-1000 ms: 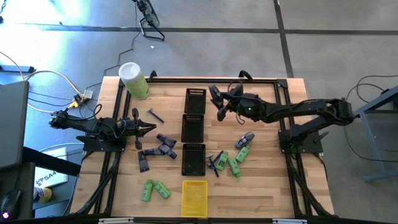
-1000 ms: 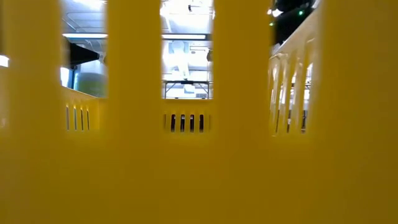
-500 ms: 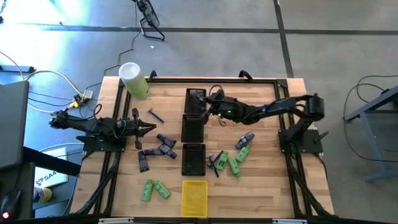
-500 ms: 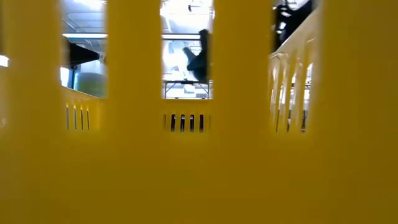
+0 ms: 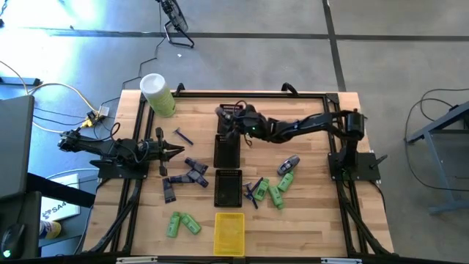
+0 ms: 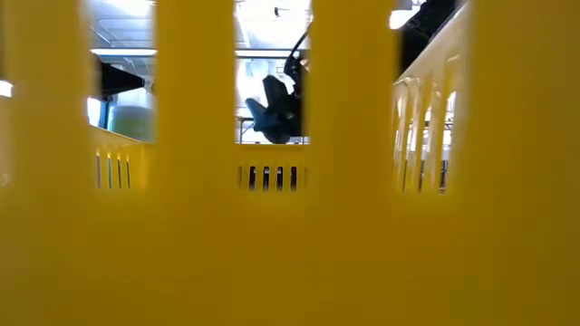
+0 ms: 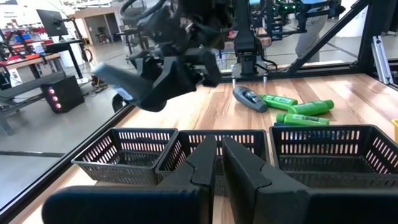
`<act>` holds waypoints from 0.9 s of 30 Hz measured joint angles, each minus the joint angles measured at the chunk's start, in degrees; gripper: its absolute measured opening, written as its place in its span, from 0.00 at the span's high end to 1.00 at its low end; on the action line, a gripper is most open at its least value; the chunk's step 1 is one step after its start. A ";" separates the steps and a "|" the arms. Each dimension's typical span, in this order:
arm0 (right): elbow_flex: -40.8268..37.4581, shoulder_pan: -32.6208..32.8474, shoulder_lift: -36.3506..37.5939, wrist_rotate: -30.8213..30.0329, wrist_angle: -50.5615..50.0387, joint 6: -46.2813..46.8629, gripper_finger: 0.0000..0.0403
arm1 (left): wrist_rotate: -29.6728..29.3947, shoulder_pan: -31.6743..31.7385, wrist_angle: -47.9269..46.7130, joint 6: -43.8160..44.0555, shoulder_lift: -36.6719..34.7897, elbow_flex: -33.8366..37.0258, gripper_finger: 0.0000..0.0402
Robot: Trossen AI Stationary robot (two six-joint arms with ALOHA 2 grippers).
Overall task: Pick & Place Travel size toiletries
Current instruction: Put the black deodorant into the top black bin
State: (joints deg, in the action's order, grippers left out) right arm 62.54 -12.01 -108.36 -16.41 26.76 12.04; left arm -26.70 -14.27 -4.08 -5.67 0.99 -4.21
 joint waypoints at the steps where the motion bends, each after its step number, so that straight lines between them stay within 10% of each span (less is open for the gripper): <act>1: 0.01 -0.36 0.00 0.08 -0.88 0.46 0.46 | -0.01 -0.01 0.00 0.00 0.00 0.00 0.94; 27: -0.04 -1.64 -4.68 1.20 -4.69 3.31 0.44 | 0.15 -0.01 -0.22 0.07 0.00 -0.02 0.94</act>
State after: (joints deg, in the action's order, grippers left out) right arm 62.50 -13.65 -113.03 -15.21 22.07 15.35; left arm -26.55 -14.28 -4.29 -5.61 0.99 -4.23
